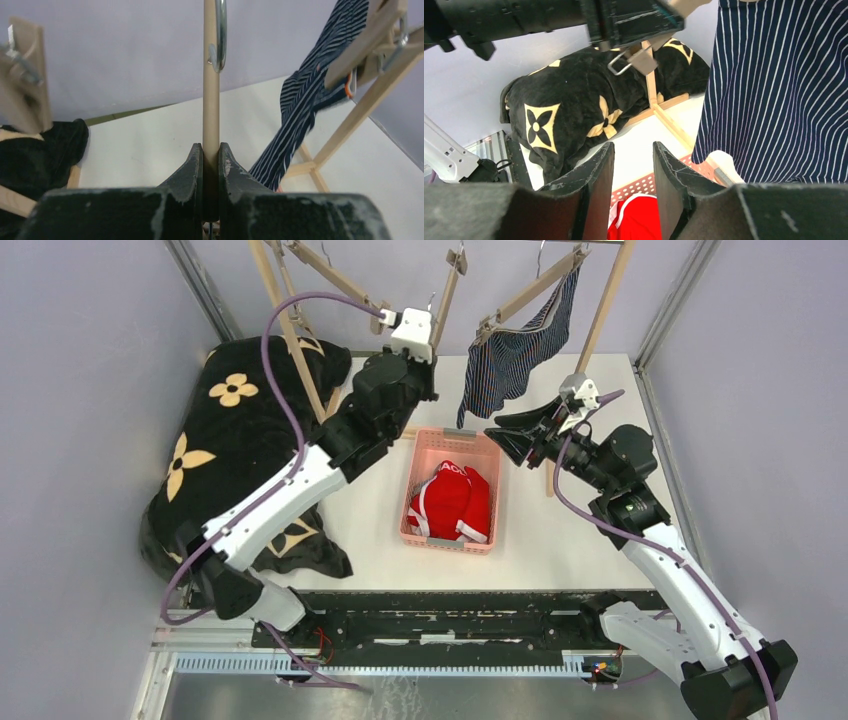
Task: Remove the underwear clipped to the hanger
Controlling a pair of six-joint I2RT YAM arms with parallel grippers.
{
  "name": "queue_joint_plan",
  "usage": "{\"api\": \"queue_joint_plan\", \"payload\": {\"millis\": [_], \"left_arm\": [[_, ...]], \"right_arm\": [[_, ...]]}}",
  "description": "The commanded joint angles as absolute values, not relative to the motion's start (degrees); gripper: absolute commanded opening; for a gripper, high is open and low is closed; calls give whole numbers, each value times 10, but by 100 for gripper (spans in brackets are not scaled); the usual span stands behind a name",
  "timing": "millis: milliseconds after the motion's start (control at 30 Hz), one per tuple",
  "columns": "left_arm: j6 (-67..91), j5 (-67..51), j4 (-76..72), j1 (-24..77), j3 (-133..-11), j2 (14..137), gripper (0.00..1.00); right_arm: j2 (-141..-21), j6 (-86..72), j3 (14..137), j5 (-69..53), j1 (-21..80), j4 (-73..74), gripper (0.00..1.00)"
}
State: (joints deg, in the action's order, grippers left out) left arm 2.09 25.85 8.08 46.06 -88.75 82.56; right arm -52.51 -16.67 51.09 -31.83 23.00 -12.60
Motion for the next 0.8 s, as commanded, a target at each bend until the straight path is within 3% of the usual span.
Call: {"api": "queue_joint_plan", "payload": {"millis": [0, 267, 767], "left_arm": [[-29, 308, -31, 463, -967, 881, 3], [-18, 279, -3, 427, -1105, 973, 3], [-9, 253, -2, 375, -1170, 1008, 3]], "right_arm": [[-515, -159, 510, -306, 233, -134, 42], [-523, -163, 491, -300, 233, -146, 41], [-557, -170, 486, -309, 234, -171, 41]]}}
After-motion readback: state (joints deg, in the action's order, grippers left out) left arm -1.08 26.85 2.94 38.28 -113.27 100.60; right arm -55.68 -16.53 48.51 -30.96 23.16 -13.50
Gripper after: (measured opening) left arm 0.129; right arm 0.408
